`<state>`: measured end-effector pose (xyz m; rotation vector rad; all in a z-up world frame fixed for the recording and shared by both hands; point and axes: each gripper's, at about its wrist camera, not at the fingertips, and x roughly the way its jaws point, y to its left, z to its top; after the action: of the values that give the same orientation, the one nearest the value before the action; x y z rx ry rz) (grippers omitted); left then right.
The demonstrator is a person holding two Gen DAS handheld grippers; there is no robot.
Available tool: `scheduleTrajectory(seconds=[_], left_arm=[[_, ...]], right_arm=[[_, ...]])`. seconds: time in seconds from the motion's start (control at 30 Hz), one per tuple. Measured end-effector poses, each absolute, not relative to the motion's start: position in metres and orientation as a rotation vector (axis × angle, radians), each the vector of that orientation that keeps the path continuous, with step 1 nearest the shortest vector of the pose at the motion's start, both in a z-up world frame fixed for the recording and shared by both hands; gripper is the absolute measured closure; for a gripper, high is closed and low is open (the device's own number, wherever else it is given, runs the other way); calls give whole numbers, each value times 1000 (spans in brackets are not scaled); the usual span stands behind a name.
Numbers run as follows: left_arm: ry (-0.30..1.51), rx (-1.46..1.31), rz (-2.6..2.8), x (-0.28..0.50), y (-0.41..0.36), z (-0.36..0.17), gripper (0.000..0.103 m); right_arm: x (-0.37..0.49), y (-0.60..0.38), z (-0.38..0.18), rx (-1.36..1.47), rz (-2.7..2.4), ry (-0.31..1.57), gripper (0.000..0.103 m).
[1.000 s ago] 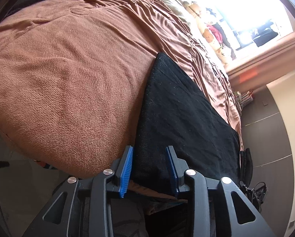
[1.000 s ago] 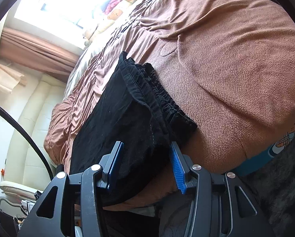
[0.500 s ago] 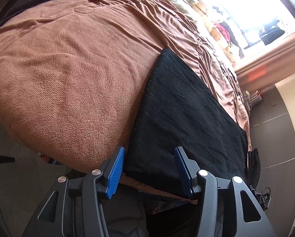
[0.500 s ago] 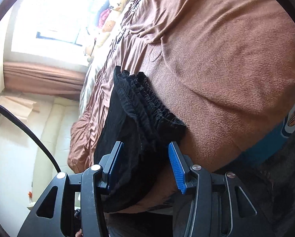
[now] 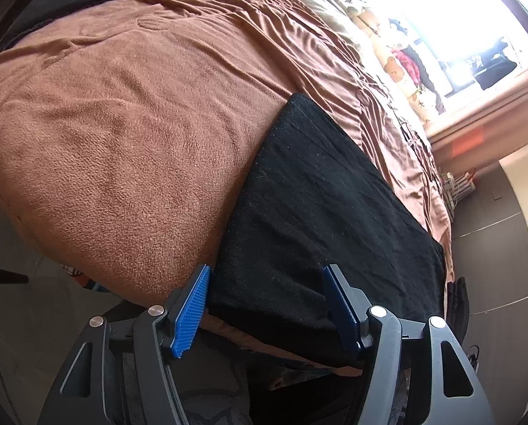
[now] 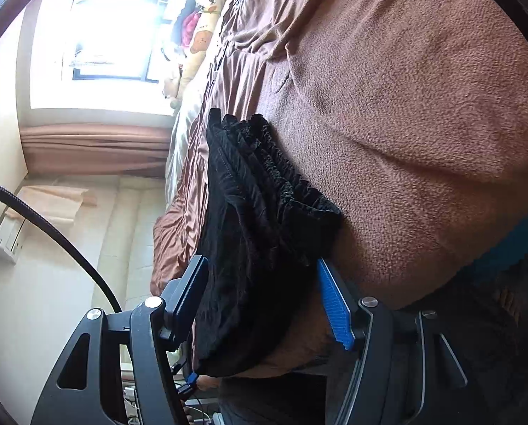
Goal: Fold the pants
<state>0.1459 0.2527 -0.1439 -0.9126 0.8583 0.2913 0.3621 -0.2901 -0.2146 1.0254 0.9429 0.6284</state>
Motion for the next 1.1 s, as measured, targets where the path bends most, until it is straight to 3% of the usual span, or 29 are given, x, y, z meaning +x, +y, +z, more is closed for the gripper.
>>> scheduleTrajectory(seconds=[0.07, 0.17, 0.4, 1.1], left_arm=[[860, -911, 297, 145, 252, -144, 37], [870, -904, 307, 146, 251, -146, 37], [883, -915, 330, 150, 249, -153, 37], [852, -995, 337, 135, 253, -164, 37]], right_arm=[[359, -291, -207, 986, 599, 909, 70], [352, -288, -191, 933, 623, 842, 87], [343, -268, -158, 801, 760, 750, 91], [340, -321, -204, 891, 643, 812, 95]])
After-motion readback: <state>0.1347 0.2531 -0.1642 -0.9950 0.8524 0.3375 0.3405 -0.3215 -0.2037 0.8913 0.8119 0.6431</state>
